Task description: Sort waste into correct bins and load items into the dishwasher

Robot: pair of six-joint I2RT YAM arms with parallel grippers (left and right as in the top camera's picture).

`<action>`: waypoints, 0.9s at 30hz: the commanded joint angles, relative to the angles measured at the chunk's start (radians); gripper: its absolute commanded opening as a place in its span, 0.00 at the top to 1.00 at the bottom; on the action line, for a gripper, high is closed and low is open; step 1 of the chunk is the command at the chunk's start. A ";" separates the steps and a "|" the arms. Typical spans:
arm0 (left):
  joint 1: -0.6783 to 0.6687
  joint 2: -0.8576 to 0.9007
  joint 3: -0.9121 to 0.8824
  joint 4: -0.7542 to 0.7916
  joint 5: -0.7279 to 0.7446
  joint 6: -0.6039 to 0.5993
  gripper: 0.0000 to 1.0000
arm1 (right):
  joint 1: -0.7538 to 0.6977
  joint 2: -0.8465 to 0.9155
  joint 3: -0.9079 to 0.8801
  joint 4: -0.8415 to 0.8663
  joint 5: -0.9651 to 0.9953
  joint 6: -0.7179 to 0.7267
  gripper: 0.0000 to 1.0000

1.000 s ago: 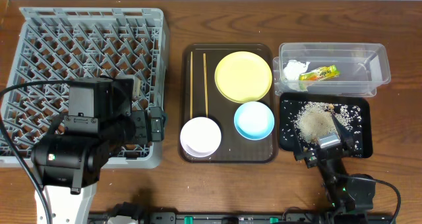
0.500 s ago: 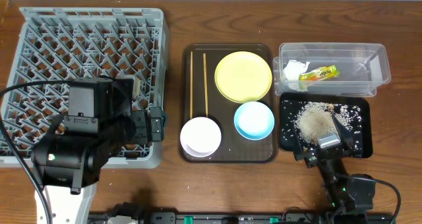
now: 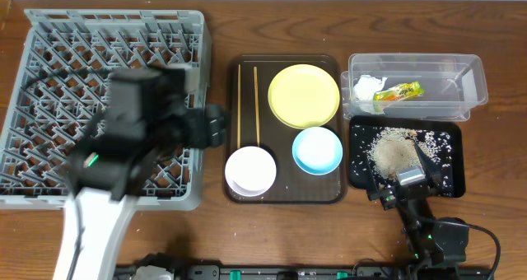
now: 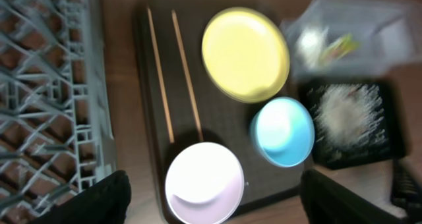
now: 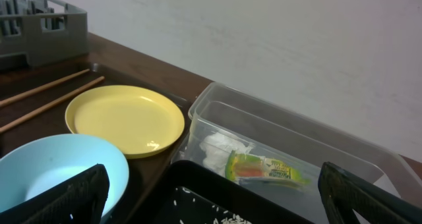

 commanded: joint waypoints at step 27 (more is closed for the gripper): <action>-0.140 0.818 0.007 0.364 -0.353 -0.027 0.63 | -0.018 -0.006 -0.005 0.002 -0.002 -0.011 0.01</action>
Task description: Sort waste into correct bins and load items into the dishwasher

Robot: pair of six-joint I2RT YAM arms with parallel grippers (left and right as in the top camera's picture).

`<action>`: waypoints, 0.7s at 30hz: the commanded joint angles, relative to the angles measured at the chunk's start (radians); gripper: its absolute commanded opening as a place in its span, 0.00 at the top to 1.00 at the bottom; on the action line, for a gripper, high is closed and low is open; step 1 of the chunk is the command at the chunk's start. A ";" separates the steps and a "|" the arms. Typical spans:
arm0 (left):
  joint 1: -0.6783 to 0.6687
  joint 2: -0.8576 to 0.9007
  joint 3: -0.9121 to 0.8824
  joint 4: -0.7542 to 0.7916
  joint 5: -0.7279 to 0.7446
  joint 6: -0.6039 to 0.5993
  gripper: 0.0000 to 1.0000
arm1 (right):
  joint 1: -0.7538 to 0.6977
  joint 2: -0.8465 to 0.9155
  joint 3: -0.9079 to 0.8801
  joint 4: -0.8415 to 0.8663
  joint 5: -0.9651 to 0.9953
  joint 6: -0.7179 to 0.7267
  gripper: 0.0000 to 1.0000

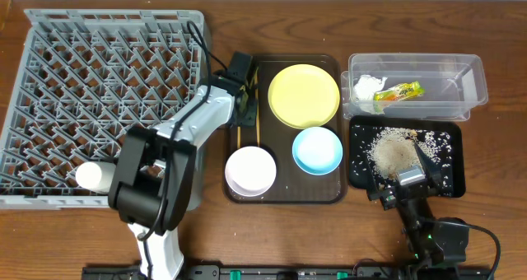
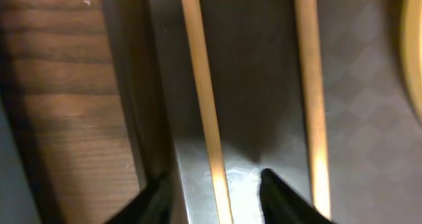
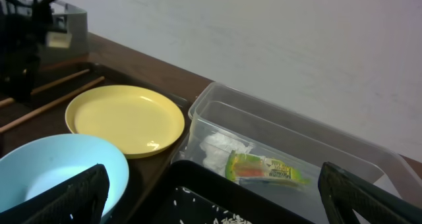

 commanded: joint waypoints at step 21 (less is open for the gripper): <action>0.072 -0.230 0.145 -0.223 0.021 0.010 0.92 | -0.018 -0.006 -0.005 0.002 -0.002 -0.011 0.01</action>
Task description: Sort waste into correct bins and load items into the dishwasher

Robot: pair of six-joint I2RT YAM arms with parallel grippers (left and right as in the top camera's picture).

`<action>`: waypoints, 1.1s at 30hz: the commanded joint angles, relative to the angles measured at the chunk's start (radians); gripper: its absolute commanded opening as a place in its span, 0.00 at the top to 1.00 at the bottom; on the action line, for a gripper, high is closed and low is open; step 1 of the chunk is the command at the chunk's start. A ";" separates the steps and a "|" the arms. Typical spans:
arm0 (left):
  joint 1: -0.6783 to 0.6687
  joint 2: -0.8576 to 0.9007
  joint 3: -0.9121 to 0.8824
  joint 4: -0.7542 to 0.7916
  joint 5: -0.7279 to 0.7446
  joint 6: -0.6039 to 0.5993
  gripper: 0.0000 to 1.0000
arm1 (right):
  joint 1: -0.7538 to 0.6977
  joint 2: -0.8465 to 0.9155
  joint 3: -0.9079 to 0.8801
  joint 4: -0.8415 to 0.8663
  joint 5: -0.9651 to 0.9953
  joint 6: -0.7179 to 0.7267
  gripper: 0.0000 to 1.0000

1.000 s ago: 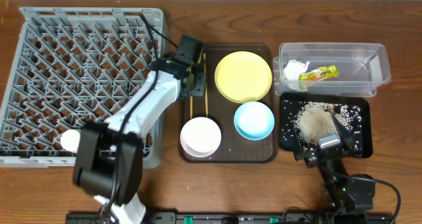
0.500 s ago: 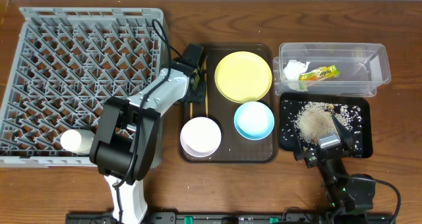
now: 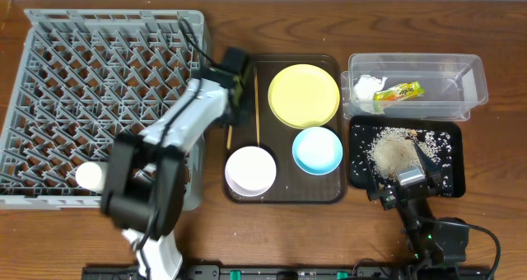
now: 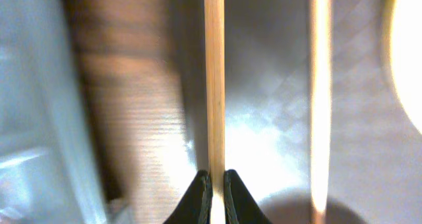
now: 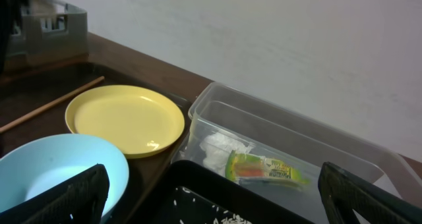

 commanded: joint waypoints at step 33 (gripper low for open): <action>-0.013 -0.150 -0.019 0.023 0.158 0.109 0.60 | -0.018 -0.006 -0.005 0.002 -0.002 -0.011 0.01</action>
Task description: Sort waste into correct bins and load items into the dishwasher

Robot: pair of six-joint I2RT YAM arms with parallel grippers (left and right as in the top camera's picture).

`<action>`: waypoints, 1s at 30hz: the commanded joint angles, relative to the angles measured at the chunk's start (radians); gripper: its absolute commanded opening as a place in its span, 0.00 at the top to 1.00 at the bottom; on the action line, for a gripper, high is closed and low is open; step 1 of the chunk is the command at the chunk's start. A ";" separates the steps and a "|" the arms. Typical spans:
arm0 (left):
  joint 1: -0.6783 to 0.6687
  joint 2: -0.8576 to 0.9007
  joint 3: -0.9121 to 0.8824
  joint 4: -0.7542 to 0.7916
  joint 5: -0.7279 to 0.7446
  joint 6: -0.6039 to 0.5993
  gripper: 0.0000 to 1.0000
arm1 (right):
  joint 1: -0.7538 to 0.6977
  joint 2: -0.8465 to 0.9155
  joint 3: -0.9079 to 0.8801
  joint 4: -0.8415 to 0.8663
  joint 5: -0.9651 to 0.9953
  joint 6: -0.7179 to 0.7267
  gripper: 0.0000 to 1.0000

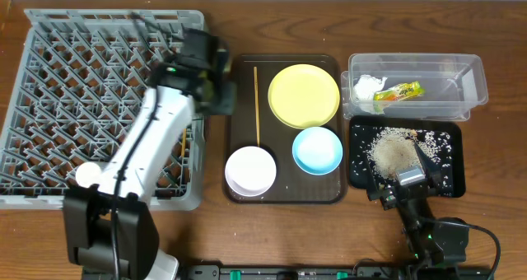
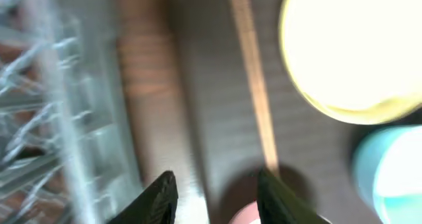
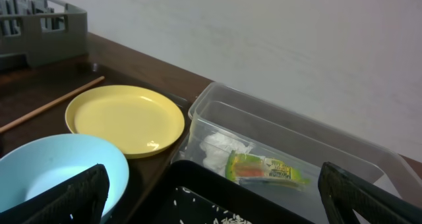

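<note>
One wooden chopstick [image 1: 256,105] lies on the brown tray [image 1: 280,140], beside the yellow plate [image 1: 304,95], the blue bowl [image 1: 317,149] and the white bowl [image 1: 250,170]. A second thin tan stick [image 1: 182,146] lies in the grey dish rack [image 1: 74,82] near its right side. My left gripper [image 1: 216,86] hangs over the rack's right edge, open and holding nothing. In the left wrist view the left gripper [image 2: 221,201] has the chopstick [image 2: 254,85] just ahead of it. My right gripper [image 3: 214,204] rests open at the front right, holding nothing.
A white cup [image 1: 86,175] lies in the rack's front left. A clear bin [image 1: 445,86] at the back right holds a wrapper [image 1: 399,91] and crumpled paper. A black tray [image 1: 436,161] with spilled rice sits in front of it.
My left gripper was shut on the left chopstick at the tray's left edge. Now it is open by the rack's right edge, and that chopstick lies in the rack. The right arm has not moved.
Both chopsticks lay on the tray while my left arm hovered open over the rack's right part. Then its fingers stood either side of the left chopstick, then shut on it. Now one chopstick is on the tray and the other in the rack.
</note>
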 commanded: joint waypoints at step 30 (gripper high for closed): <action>-0.097 0.237 0.084 0.008 -0.106 -0.169 0.92 | -0.018 -0.006 -0.005 0.002 -0.002 -0.011 0.01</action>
